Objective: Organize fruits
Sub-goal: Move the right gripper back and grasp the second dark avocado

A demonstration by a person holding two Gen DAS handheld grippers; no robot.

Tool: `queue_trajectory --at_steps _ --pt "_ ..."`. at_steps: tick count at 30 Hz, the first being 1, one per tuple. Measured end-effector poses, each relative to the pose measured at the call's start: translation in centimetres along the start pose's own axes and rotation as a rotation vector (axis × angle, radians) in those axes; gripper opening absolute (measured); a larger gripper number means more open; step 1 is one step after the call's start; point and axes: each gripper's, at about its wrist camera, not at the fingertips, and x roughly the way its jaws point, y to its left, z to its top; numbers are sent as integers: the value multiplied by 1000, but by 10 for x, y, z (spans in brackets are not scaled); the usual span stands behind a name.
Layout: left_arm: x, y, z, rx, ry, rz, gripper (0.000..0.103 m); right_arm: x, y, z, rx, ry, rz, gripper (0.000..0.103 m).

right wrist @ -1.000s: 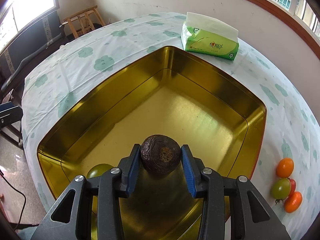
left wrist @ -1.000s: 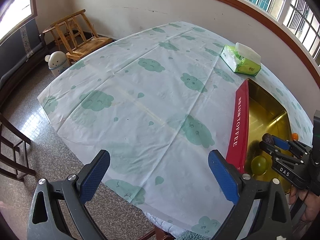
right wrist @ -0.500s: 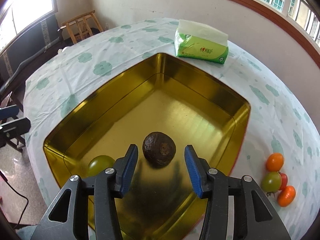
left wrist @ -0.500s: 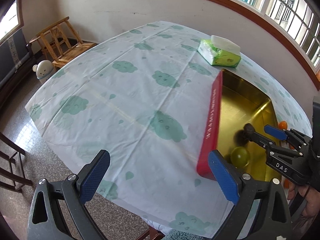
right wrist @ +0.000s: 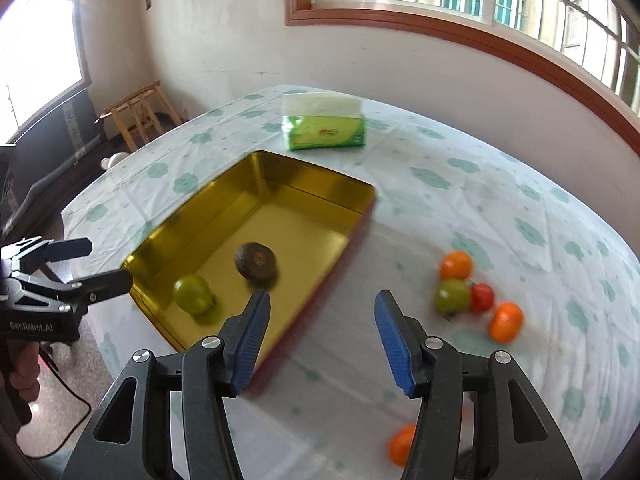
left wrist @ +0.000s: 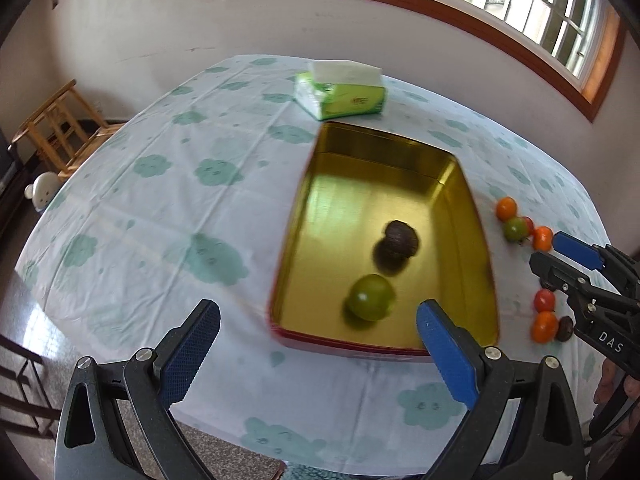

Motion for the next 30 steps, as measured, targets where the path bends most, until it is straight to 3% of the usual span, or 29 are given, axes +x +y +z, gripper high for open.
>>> queue_trajectory --at_steps 9,14,20,30 --pt "3 -53 -6 115 15 -79 97 -33 -74 -65 131 55 -156 56" --pt "5 -80 -13 177 29 -111 97 -37 -100 -100 191 104 -184 57" --pt "7 -110 -22 251 42 -150 97 -28 -105 -125 214 143 -175 56" --pt "16 -147 -33 318 76 -182 97 -9 -101 -127 197 128 -178 56"
